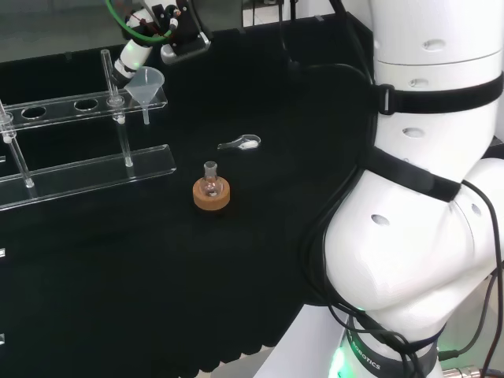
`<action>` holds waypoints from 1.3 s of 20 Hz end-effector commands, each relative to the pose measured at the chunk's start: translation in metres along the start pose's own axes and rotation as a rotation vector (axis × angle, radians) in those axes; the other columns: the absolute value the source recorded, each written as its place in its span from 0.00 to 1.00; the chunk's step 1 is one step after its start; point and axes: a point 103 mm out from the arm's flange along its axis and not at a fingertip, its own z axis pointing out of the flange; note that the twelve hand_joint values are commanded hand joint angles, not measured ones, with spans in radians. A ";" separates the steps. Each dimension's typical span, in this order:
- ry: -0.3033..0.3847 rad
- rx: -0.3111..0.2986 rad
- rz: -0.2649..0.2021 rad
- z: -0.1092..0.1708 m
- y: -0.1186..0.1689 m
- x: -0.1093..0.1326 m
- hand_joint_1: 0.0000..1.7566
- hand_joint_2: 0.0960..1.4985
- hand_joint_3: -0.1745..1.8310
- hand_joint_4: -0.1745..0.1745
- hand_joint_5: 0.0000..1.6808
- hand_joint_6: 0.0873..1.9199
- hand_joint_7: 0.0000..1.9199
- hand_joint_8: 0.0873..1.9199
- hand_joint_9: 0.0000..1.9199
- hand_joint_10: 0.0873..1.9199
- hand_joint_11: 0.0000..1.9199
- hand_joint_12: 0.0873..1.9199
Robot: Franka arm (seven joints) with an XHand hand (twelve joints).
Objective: Pick up the funnel from the transparent funnel stand.
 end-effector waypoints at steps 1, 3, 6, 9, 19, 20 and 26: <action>-0.018 0.038 -0.015 0.009 0.007 -0.002 0.27 0.46 0.13 0.41 0.00 0.00 0.00 0.00 0.00 0.13 0.06 0.78; -0.022 0.042 -0.014 0.012 0.010 -0.002 0.27 0.46 0.13 0.41 0.00 0.00 0.00 0.00 0.00 0.15 0.06 0.79; -0.033 0.051 -0.014 0.017 0.015 -0.001 0.27 0.47 0.13 0.41 0.00 0.00 0.00 0.00 0.00 0.18 0.05 0.79; -0.042 0.049 -0.009 0.022 0.020 -0.001 0.27 0.47 0.12 0.40 0.00 0.00 0.00 0.00 0.00 0.21 0.05 0.80; -0.048 0.050 0.013 0.033 0.033 -0.004 0.28 0.48 0.12 0.38 0.00 0.00 0.01 0.00 0.00 0.31 0.03 0.80; -0.046 0.051 0.013 0.034 0.034 -0.004 0.28 0.48 0.12 0.38 0.00 0.00 0.01 0.00 0.00 0.34 0.03 0.80; -0.060 0.040 0.008 0.034 0.037 0.000 0.28 0.48 0.12 0.36 0.01 0.00 0.02 0.00 0.00 0.44 0.03 0.81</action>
